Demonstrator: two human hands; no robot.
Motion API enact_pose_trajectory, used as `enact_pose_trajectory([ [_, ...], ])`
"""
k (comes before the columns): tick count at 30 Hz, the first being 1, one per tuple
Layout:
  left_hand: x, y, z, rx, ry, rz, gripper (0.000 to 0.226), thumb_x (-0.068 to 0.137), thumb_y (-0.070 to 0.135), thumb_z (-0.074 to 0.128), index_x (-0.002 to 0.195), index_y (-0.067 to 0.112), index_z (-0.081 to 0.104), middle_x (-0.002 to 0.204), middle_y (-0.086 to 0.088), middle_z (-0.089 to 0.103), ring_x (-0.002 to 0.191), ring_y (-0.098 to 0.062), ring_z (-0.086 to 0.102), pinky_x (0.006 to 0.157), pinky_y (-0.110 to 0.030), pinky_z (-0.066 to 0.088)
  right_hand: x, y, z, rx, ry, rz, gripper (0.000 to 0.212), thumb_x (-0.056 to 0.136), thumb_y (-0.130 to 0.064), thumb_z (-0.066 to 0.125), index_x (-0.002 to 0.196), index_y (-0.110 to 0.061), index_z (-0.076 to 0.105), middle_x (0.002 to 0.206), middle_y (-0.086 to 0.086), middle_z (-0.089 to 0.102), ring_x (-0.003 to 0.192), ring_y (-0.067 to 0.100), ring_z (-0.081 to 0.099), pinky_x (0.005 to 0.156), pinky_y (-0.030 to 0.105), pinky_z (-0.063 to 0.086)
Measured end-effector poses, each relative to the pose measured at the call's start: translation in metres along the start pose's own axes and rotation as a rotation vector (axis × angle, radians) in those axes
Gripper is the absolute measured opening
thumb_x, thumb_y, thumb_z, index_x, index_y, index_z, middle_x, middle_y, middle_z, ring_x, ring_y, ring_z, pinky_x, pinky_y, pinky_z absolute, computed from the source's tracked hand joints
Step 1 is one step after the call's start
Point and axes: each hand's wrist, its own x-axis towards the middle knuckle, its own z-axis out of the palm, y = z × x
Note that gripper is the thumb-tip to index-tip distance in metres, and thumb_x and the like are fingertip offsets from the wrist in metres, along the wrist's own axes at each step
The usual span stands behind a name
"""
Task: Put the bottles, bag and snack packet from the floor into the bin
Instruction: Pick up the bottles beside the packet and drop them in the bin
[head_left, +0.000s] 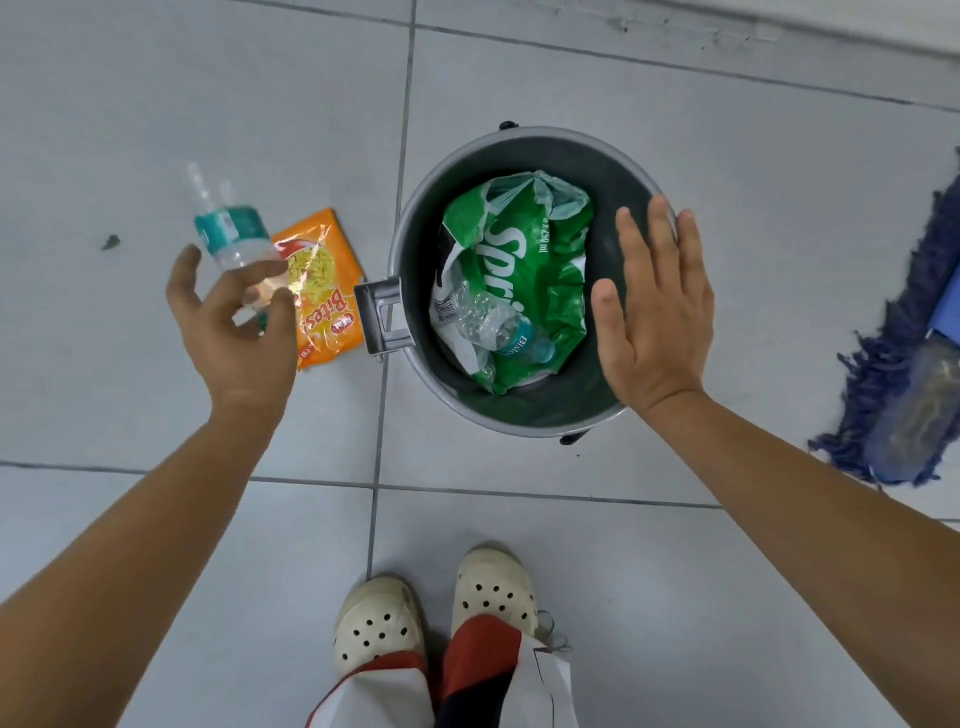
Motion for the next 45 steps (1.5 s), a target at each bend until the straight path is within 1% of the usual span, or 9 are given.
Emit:
enact_pose_trajectory([
  [6, -0.048, 0.095, -0.014, -0.067, -0.276, 0.589, 0.023, 0.086, 0.002, 0.067, 0.105, 0.015, 0.067, 0.143, -0.035, 0.027, 0.133, -0.033, 0.047, 0.101, -0.032, 0.048, 0.001, 0.000, -0.001, -0.001, -0.023, 0.010, 0.080, 0.092, -0.064, 0.002, 0.150, -0.016, 0.029, 0.159, 0.010, 0.022, 0.147, 0.031, 0.013, 0.113, 0.057, 0.024],
  [10, -0.070, 0.118, -0.007, -0.075, -0.529, 0.531, 0.039, 0.079, -0.004, 0.068, 0.113, 0.013, 0.063, 0.152, -0.037, 0.014, 0.148, -0.043, 0.015, 0.118, -0.052, 0.028, 0.000, -0.001, -0.002, 0.019, -0.015, 0.001, 0.071, 0.094, -0.059, 0.010, 0.149, -0.020, 0.032, 0.159, 0.010, 0.023, 0.147, 0.032, 0.013, 0.112, 0.059, 0.025],
  [16, -0.034, 0.072, -0.017, -0.153, -0.254, 0.335, 0.033, 0.083, 0.004, 0.068, 0.112, 0.019, 0.063, 0.146, -0.011, 0.030, 0.143, -0.035, 0.034, 0.111, -0.060, 0.035, 0.000, 0.001, -0.001, 0.032, -0.005, -0.001, 0.074, 0.094, -0.061, 0.008, 0.150, -0.017, 0.030, 0.159, 0.010, 0.024, 0.147, 0.031, 0.013, 0.113, 0.057, 0.024],
  [18, -0.018, 0.046, -0.012, -0.075, -0.153, 0.218, 0.029, 0.084, 0.006, 0.068, 0.112, 0.011, 0.064, 0.145, -0.008, 0.036, 0.139, -0.020, 0.039, 0.112, -0.048, 0.038, 0.000, 0.001, 0.000, 0.032, 0.000, -0.006, 0.078, 0.093, -0.063, 0.004, 0.150, -0.017, 0.030, 0.159, 0.010, 0.023, 0.147, 0.032, 0.013, 0.113, 0.057, 0.023],
  [20, -0.002, 0.020, -0.001, 0.032, -0.128, 0.156, 0.031, 0.084, 0.011, 0.069, 0.115, 0.008, 0.063, 0.145, -0.011, 0.038, 0.133, -0.008, 0.041, 0.109, -0.020, 0.037, 0.000, 0.002, 0.001, 0.035, 0.005, -0.009, 0.080, 0.092, -0.064, 0.003, 0.150, -0.016, 0.030, 0.159, 0.010, 0.023, 0.147, 0.032, 0.013, 0.113, 0.057, 0.024],
  [22, 0.011, -0.006, 0.014, 0.170, -0.190, 0.121, 0.039, 0.086, 0.018, 0.070, 0.121, 0.006, 0.059, 0.147, -0.015, 0.038, 0.134, -0.013, 0.039, 0.102, -0.004, 0.030, 0.000, 0.002, 0.001, 0.035, 0.011, -0.010, 0.081, 0.092, -0.065, 0.002, 0.150, -0.015, 0.031, 0.159, 0.011, 0.023, 0.147, 0.031, 0.013, 0.113, 0.057, 0.024],
  [27, 0.036, -0.067, 0.048, 0.674, -0.391, -0.013, 0.080, 0.083, 0.045, 0.070, 0.147, 0.014, 0.033, 0.161, -0.011, 0.019, 0.144, -0.035, 0.027, 0.109, -0.052, 0.038, -0.001, 0.003, 0.002, 0.038, 0.035, -0.017, 0.081, 0.093, -0.064, 0.002, 0.149, -0.014, 0.032, 0.159, 0.011, 0.023, 0.148, 0.030, 0.013, 0.113, 0.054, 0.026],
  [35, 0.057, -0.103, 0.064, 0.889, -0.570, -0.122, 0.104, 0.079, 0.047, 0.074, 0.155, 0.027, 0.007, 0.165, -0.010, -0.001, 0.150, -0.038, 0.008, 0.114, -0.058, 0.030, -0.002, 0.009, 0.008, 0.042, 0.079, -0.053, 0.079, 0.095, -0.062, 0.003, 0.148, -0.014, 0.035, 0.158, 0.012, 0.024, 0.147, 0.030, 0.013, 0.113, 0.048, 0.028],
  [45, 0.044, -0.097, 0.068, 0.791, -0.426, -0.076, 0.066, 0.083, 0.020, 0.074, 0.142, 0.019, 0.043, 0.149, -0.016, 0.041, 0.130, -0.043, 0.043, 0.100, -0.055, 0.046, -0.001, 0.007, 0.005, 0.017, 0.067, -0.045, 0.080, 0.094, -0.064, 0.003, 0.148, -0.014, 0.035, 0.159, 0.011, 0.023, 0.148, 0.029, 0.012, 0.112, 0.049, 0.030],
])
